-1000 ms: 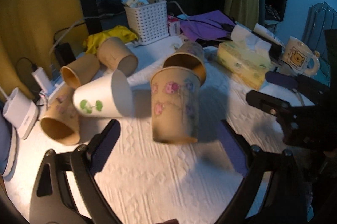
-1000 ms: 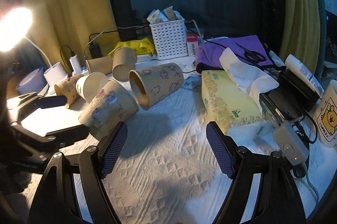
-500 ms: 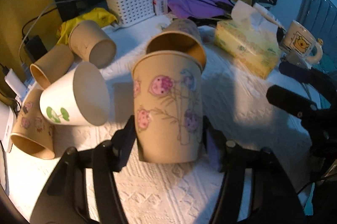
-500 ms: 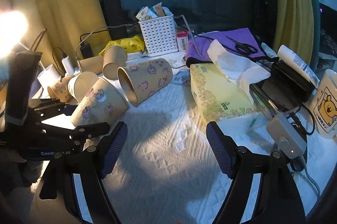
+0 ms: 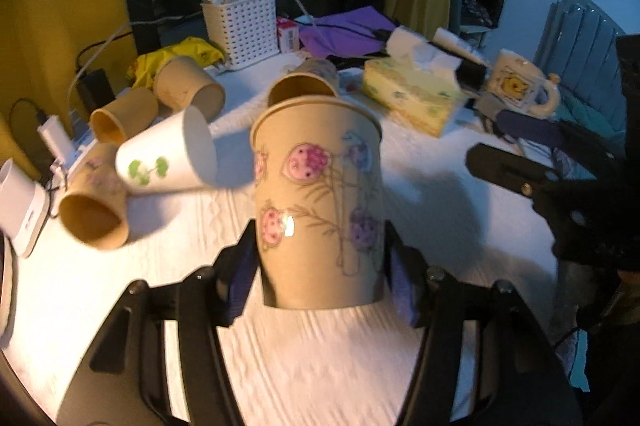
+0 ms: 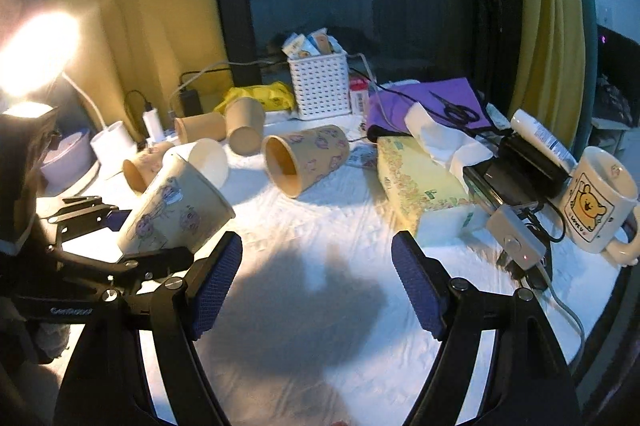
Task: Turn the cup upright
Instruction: 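Lift the cup with the left tool and rotate it toward the right tool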
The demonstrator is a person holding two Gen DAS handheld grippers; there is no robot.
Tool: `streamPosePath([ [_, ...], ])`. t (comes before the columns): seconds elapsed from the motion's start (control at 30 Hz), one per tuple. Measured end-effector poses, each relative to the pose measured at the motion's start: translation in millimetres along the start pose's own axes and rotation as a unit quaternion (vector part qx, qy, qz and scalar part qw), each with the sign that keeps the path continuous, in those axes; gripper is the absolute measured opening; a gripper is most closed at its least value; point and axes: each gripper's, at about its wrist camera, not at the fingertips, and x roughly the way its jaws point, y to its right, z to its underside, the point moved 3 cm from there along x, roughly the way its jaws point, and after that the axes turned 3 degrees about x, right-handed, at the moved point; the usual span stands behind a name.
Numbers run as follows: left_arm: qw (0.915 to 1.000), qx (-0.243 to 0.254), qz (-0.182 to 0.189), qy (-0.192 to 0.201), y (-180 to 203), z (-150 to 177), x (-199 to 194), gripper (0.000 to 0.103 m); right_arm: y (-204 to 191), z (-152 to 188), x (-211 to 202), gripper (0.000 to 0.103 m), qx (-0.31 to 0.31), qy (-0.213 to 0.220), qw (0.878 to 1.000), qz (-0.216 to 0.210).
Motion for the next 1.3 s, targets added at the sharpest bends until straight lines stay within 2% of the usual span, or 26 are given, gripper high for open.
streamPosePath([
  [0.23, 0.9988, -0.005, 0.004, 0.048, 11.5, 32.2, -68.4, 0.059, -32.4, 7.7, -41.7, 0.08, -0.014, 0.015, 1.0, -0.017],
  [0.43, 0.9937, -0.014, -0.048, 0.1, 22.1, 76.0, -121.3, 0.059, -52.4, 14.4, -74.2, 0.08, -0.007, 0.017, 0.999, -0.048],
  [0.63, 0.9882, -0.06, -0.08, 0.116, 24.8, 129.2, -155.0, 0.059, -80.3, 30.9, -94.9, 0.08, -0.018, 0.0, 0.996, -0.085],
  [0.83, 0.9773, -0.091, -0.119, 0.15, 22.2, 168.7, -186.7, 0.059, -106.2, 47.2, -105.3, 0.08, -0.017, -0.02, 0.991, -0.13],
  [0.97, 0.9688, -0.109, -0.124, 0.185, 17.9, 184.9, -196.6, 0.059, -123.0, 52.3, -109.6, 0.08, -0.016, -0.027, 0.986, -0.164],
  [1.1, 0.9683, -0.111, -0.128, 0.184, 18.9, 191.5, -189.8, 0.059, -141.7, 52.5, -115.8, 0.08, -0.028, -0.022, 0.981, -0.19],
  [1.3, 0.9656, -0.086, -0.131, 0.208, 31.4, 190.1, -190.0, 0.059, -163.8, 50.9, -121.1, 0.08, -0.032, -0.028, 0.967, -0.252],
])
